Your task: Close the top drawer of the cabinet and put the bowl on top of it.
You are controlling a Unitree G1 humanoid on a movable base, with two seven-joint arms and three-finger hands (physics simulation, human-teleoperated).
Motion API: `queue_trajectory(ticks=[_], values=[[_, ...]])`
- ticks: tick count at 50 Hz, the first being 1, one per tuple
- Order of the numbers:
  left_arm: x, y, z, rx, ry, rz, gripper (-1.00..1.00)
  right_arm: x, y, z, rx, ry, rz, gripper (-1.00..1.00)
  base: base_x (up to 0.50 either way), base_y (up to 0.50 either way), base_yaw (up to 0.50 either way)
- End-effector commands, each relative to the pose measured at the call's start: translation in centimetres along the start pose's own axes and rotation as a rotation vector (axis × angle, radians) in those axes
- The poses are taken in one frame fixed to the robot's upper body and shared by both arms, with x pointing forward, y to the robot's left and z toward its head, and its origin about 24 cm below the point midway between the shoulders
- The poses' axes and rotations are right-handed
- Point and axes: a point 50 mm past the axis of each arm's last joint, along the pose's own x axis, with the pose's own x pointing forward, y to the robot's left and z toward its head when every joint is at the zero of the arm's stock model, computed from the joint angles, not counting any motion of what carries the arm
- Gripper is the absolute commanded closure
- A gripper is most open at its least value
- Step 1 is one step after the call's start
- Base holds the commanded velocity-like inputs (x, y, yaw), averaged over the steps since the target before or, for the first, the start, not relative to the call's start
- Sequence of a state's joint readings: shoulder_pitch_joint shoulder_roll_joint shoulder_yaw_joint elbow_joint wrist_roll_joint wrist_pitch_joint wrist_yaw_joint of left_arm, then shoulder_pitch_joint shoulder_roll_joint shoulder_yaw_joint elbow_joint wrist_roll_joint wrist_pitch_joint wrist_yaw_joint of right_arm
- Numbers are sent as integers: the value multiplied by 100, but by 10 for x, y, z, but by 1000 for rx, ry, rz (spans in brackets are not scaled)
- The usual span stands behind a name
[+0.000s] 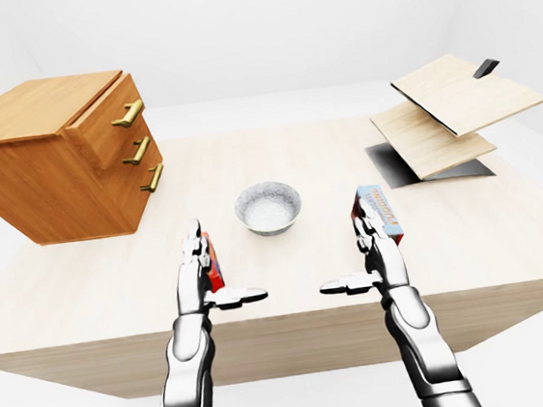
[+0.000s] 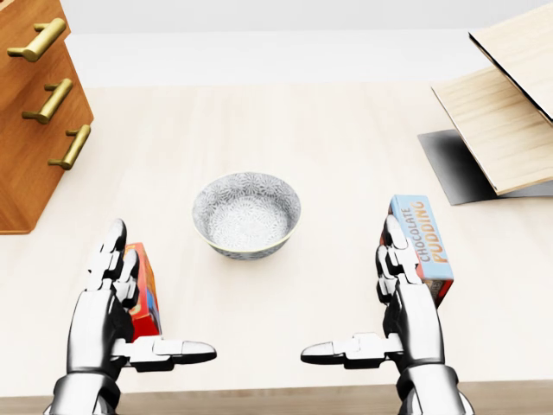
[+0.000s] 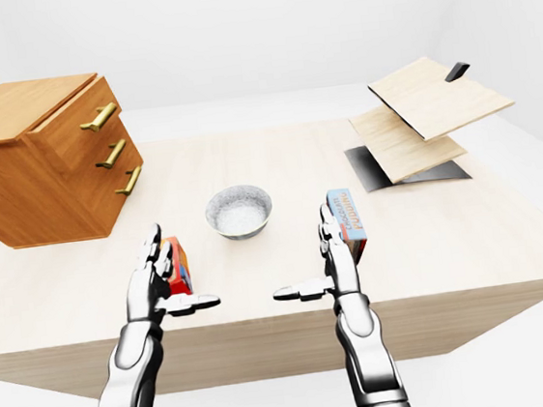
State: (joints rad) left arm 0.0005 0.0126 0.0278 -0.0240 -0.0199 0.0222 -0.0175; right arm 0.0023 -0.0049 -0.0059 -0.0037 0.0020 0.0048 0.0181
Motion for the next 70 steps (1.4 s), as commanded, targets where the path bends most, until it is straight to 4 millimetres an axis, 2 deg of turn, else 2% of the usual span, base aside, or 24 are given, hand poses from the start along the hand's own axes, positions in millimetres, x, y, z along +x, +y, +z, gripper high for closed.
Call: queue_trajectory(ticks=[1,16,26,33,38,42,45,53,59,63,70], values=[[1,17,8,-11,-7,26,-100,0,-1,1,-2,8,27,-100,0,0,0],[-1,16,11,-1,-11,22,-100,-5,0,9,-17,-14,41,-100,0,0,0],[-8,15,27,2,-79,19,-100,-14,5,19,-15,-47,63,-100,0,0,0],[-9,14,42,2,-142,19,-100,-23,12,50,6,-168,84,-100,0,0,0],[-10,12,49,8,-171,12,-100,-26,11,67,15,-245,83,-100,0,0,0],[-12,10,59,23,-216,9,-100,-37,7,86,25,-328,74,-100,0,0,0],[-19,8,71,36,-270,2,-100,-47,3,97,33,-377,67,-100,0,0,0],[-46,5,100,77,-396,-5,-100,-68,0,109,41,-425,54,-100,0,0,0],[-63,5,106,85,-420,-11,-100,-76,-5,108,58,-421,49,-100,0,0,0],[-70,7,109,74,-429,-9,-100,-82,-2,106,108,-402,145,-100,0,0,0],[-83,12,116,53,-460,-8,-100,-87,-5,110,76,-462,101,-100,0,0,0]])
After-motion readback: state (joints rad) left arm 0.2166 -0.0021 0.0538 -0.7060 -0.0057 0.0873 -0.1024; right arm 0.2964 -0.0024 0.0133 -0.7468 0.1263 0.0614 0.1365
